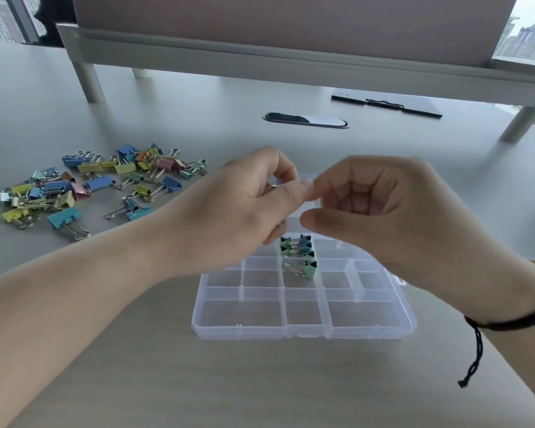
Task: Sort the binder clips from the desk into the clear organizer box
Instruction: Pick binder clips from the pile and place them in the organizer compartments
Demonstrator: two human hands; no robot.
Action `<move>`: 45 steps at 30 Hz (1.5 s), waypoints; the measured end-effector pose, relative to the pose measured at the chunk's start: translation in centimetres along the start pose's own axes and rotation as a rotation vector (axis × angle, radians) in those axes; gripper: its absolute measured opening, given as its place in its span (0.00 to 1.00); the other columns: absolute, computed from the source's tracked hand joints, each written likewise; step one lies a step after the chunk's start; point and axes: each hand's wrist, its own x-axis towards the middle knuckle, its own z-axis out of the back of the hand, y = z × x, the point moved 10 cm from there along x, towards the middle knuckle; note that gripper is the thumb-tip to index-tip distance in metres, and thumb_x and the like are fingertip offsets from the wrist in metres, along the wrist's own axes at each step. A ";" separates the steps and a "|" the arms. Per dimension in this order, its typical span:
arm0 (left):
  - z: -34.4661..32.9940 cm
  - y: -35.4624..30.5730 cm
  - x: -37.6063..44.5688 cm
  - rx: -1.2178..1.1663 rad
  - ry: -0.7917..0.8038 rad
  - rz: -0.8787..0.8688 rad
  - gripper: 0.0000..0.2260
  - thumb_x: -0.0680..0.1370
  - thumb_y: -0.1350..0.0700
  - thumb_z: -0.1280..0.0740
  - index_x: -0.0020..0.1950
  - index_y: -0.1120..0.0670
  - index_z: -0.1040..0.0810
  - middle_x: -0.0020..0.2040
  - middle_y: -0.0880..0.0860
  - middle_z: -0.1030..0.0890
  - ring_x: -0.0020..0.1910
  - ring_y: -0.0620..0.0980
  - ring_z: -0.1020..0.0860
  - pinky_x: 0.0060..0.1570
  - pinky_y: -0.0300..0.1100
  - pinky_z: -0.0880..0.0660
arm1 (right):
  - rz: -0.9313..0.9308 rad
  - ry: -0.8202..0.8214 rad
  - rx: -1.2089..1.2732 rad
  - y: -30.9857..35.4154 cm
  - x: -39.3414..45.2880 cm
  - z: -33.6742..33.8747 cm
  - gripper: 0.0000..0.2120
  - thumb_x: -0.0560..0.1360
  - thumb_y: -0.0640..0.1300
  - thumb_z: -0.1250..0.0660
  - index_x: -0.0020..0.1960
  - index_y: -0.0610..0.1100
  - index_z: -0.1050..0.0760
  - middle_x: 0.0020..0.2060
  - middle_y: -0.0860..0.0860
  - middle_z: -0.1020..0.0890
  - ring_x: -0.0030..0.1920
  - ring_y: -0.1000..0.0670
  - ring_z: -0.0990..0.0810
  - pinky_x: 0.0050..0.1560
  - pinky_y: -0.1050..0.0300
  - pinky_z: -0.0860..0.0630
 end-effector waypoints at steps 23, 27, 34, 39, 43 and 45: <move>-2.0 1.4 -0.3 -0.505 0.183 0.229 0.12 0.77 0.50 0.35 0.46 0.58 0.19 0.33 0.53 0.29 0.22 0.44 0.42 0.19 0.31 0.44 | -0.066 -0.060 0.287 -0.5 0.1 0.3 0.01 0.71 0.31 0.28 0.42 0.32 0.18 0.32 0.40 0.15 0.31 0.45 0.16 0.35 0.56 0.18; -1.6 1.9 -0.3 -0.558 0.174 0.282 0.11 0.75 0.49 0.33 0.37 0.56 0.23 0.32 0.51 0.28 0.21 0.41 0.39 0.16 0.29 0.42 | -0.097 -0.066 0.276 -0.7 0.0 0.4 0.01 0.69 0.31 0.27 0.39 0.33 0.19 0.32 0.39 0.16 0.30 0.45 0.16 0.35 0.55 0.18; -1.1 3.1 -0.6 -0.639 0.187 0.416 0.08 0.72 0.56 0.32 0.46 0.59 0.17 0.32 0.51 0.25 0.23 0.42 0.31 0.13 0.29 0.39 | -0.143 0.192 -0.188 -0.9 -0.4 -1.1 0.05 0.61 0.48 0.24 0.35 0.48 0.16 0.31 0.51 0.15 0.30 0.45 0.17 0.36 0.46 0.17; -0.4 3.1 -0.4 -0.390 0.162 0.348 0.10 0.68 0.50 0.27 0.42 0.56 0.15 0.28 0.50 0.31 0.22 0.43 0.34 0.15 0.31 0.42 | -0.093 0.244 -0.286 -0.6 -0.7 -2.0 0.02 0.62 0.52 0.25 0.35 0.55 0.16 0.30 0.48 0.18 0.27 0.41 0.25 0.25 0.50 0.26; 0.0 0.9 -0.2 0.172 0.158 0.135 0.14 0.61 0.39 0.25 0.41 0.45 0.15 0.26 0.47 0.29 0.23 0.44 0.34 0.24 0.36 0.35 | -0.106 0.253 -0.287 -0.9 -0.9 -2.3 0.04 0.64 0.52 0.23 0.34 0.54 0.17 0.27 0.42 0.24 0.24 0.45 0.34 0.23 0.57 0.35; -0.7 0.4 -0.4 0.254 0.210 0.103 0.11 0.62 0.40 0.23 0.40 0.42 0.15 0.26 0.45 0.29 0.24 0.42 0.34 0.27 0.35 0.36 | -0.106 0.274 -0.303 -1.0 -1.0 -2.7 0.04 0.64 0.53 0.24 0.35 0.54 0.17 0.30 0.41 0.21 0.25 0.43 0.33 0.24 0.54 0.33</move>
